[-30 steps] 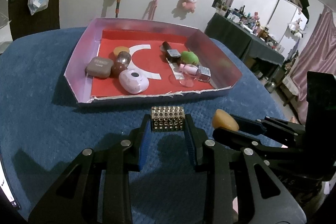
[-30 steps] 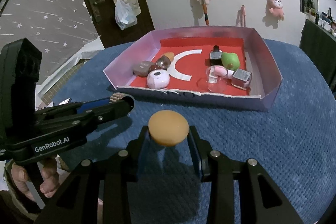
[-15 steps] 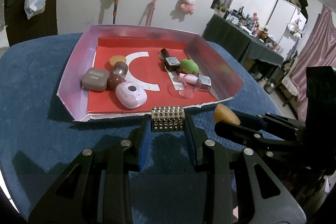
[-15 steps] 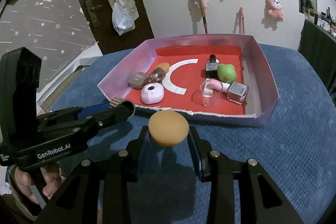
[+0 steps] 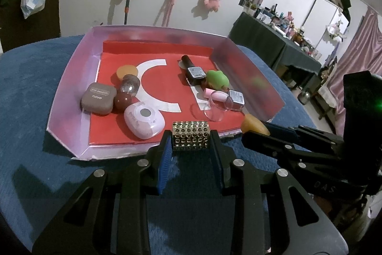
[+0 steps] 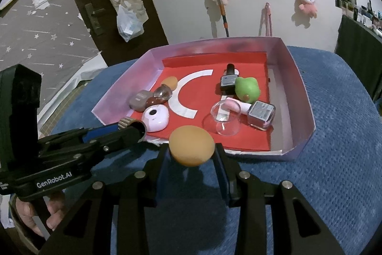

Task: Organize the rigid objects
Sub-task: 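Carry the studded cylinder with left gripper into the box while right gripper carries the sponge, then lower and release the cylinder with left gripper while right gripper releases the sponge beside the cup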

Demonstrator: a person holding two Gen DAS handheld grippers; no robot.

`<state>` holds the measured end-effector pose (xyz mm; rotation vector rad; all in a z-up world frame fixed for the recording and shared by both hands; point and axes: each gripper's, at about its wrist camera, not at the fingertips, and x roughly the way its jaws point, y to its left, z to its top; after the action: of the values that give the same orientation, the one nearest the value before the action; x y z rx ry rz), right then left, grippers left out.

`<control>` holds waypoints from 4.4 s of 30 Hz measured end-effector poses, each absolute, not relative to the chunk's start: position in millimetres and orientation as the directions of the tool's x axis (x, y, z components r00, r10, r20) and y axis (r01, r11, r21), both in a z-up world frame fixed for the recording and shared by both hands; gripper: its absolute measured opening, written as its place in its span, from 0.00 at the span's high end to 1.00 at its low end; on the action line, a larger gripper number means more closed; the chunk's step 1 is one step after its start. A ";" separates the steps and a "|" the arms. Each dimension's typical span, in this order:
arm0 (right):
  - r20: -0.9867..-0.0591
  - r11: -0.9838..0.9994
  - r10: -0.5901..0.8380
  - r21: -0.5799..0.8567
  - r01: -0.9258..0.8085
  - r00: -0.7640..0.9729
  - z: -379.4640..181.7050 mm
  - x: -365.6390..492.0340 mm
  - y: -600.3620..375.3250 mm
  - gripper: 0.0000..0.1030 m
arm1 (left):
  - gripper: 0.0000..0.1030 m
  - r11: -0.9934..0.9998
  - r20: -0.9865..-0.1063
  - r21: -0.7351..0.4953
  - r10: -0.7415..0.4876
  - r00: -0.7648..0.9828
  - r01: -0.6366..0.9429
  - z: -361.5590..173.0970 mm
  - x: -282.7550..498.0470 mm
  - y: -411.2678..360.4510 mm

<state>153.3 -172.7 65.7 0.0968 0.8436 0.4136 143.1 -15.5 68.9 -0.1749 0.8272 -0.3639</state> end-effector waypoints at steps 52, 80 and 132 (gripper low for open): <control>-0.802 0.962 0.246 0.132 -0.239 0.544 34.0 212.9 -163.9 0.62 | 0.72 0.929 -0.748 -0.284 -0.370 0.551 0.238 37.5 209.4 -24.6; -0.819 0.971 0.174 0.052 -0.232 0.546 21.0 232.3 -163.4 0.62 | 0.70 0.971 -0.807 -0.162 -0.232 0.543 0.174 23.5 266.4 -28.7; -0.681 0.990 0.134 0.059 -0.128 0.720 54.0 182.0 -172.7 0.25 | 0.18 0.989 -0.691 -0.091 -0.146 0.708 0.115 56.2 172.2 -4.5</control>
<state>182.0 -172.7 54.0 0.0080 0.7527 0.1447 172.2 -4.5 56.2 -0.0417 0.7705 -0.1452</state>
